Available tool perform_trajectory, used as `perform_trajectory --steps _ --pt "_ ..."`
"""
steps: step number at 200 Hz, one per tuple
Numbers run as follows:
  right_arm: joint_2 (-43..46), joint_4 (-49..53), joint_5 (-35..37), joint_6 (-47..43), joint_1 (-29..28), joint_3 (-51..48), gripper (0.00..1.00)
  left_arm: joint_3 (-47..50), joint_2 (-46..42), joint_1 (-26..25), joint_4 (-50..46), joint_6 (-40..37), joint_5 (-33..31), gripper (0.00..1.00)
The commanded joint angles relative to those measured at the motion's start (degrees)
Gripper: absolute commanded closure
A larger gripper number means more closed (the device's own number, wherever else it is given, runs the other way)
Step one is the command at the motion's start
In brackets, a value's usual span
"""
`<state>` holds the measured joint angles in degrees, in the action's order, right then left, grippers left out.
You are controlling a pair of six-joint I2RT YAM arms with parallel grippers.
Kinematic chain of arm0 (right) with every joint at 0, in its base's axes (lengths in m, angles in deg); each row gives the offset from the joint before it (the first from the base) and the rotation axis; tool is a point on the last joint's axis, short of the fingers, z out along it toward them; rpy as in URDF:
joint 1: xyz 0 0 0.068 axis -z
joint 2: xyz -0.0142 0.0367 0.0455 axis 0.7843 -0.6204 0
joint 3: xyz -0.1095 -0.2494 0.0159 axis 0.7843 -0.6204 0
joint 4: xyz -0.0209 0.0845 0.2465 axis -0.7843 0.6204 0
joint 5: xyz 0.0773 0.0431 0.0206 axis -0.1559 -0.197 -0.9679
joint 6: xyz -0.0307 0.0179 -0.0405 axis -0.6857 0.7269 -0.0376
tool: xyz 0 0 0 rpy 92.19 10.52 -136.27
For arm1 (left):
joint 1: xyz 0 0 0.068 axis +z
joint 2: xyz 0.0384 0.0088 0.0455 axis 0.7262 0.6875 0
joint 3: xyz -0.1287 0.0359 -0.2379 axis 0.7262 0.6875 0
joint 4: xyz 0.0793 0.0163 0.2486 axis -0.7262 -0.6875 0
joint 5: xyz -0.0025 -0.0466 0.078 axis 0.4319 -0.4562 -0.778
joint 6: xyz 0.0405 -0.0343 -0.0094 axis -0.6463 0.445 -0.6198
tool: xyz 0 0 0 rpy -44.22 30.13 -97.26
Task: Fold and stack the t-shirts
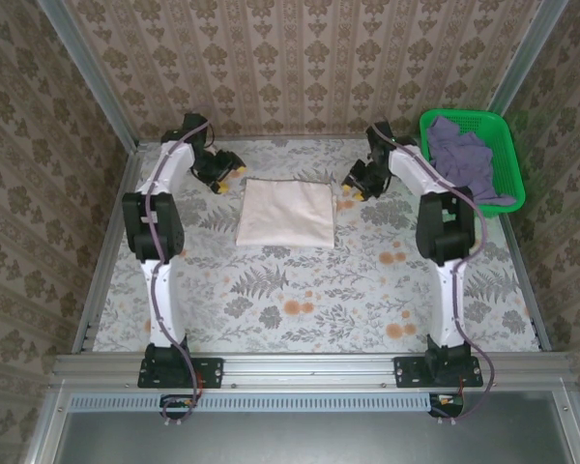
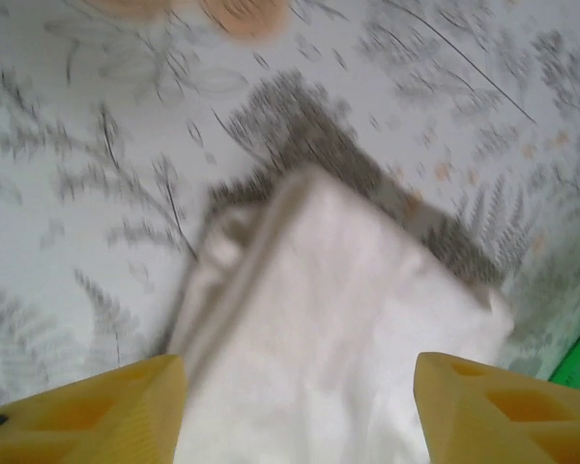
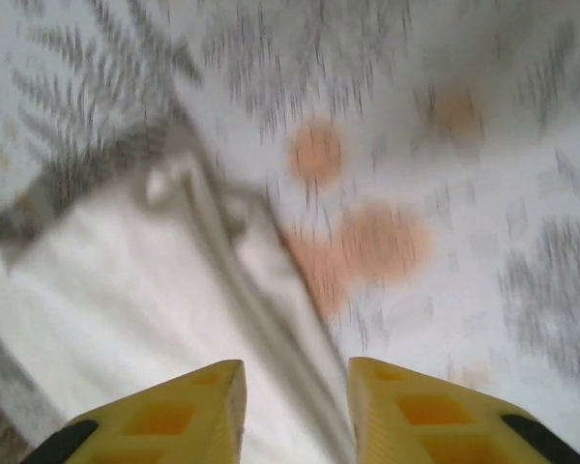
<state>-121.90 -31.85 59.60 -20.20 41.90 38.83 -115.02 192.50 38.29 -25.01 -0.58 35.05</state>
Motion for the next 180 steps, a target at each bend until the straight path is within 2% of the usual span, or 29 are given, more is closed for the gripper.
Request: perform_trajectory --steps 1,20,38,56,102,128,150,180 --pt "9.8 -13.6 -5.6 3.3 -2.9 -12.5 0.77 5.3 -6.5 -4.6 1.0 -4.7 -1.2 0.50" --pt "12.6 -20.7 -7.5 6.9 -6.3 -20.1 0.87 8.1 -6.8 -8.7 0.6 -8.0 1.7 0.63" --pt "11.7 -24.9 -8.4 9.2 -10.0 -22.9 0.93 11.2 -5.8 -11.4 1.1 -9.2 4.5 0.69" --pt "8.9 -27.0 -9.1 12.0 -12.3 -24.5 0.96 14.9 -5.2 -13.1 1.3 -11.2 2.6 0.70" --pt "7.0 -29.8 -7.2 12.6 -14.6 -33.9 0.97 31.0 -6.4 -13.1 5.1 -15.9 -2.8 0.70" --pt "11.0 -33.8 -5.5 10.1 -14.7 -44.1 0.98 43.3 -12.0 -13.1 7.4 -16.6 -5.8 0.68" --pt "15.6 -39.3 -5.8 9.9 -14.7 -54.5 0.98 53.5 -18.2 -13.2 10.8 -15.0 -5.3 0.67" --pt "22.4 -47.2 -6.4 12.3 -15.3 -67.0 0.95 60.7 -22.3 -14.9 12.2 -13.8 -3.8 0.66"
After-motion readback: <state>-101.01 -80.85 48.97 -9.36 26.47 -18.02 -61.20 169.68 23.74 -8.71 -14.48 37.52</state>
